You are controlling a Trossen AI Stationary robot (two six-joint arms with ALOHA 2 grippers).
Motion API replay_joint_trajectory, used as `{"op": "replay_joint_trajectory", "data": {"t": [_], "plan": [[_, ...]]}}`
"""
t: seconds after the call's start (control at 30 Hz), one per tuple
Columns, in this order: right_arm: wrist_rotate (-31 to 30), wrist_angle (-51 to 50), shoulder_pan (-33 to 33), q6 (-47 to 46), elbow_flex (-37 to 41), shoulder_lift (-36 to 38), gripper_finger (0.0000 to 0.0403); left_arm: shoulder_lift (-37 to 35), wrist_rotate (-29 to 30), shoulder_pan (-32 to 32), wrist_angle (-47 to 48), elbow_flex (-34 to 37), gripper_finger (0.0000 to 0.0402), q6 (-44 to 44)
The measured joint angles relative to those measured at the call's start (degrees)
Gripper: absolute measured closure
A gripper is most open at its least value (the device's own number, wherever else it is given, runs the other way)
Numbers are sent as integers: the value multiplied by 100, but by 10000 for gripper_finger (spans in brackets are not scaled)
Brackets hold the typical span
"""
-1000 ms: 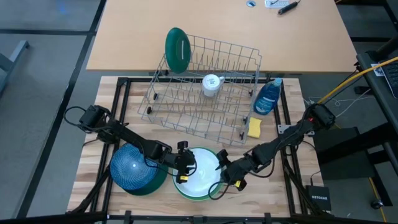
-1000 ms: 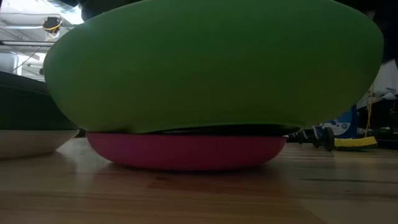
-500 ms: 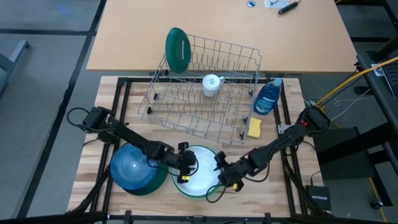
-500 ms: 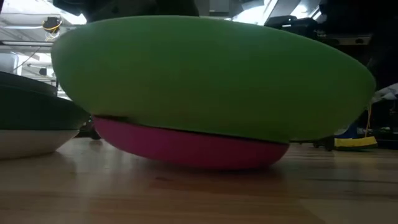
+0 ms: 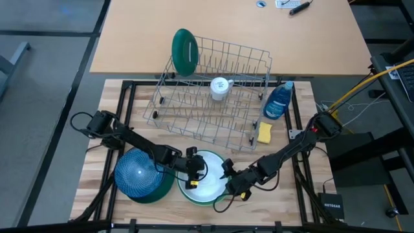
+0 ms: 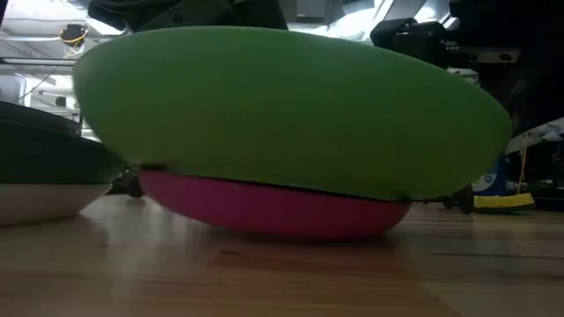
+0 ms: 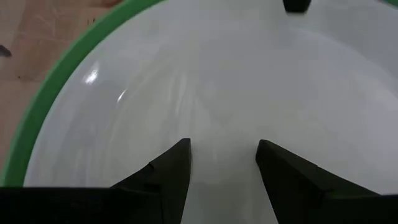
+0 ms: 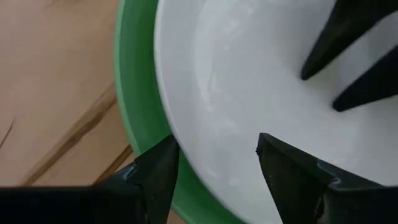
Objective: Sort dishes
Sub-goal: Put the white plate in the dish rack
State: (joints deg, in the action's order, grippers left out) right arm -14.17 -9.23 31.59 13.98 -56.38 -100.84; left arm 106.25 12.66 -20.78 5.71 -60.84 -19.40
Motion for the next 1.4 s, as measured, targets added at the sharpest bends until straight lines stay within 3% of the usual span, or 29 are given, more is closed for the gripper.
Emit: {"op": "replay_joint_trajectory", "data": {"t": [0.4,1.03,1.4], "plan": [[-396,669,-4,483,17,-134,191,12,-65,2,74,11,222,-75],[220,635,-173,542,26,-153,388,28,-156,29,-64,15,222,-162],[306,671,-168,481,23,-153,392,38,-176,28,-238,20,222,-167]]}}
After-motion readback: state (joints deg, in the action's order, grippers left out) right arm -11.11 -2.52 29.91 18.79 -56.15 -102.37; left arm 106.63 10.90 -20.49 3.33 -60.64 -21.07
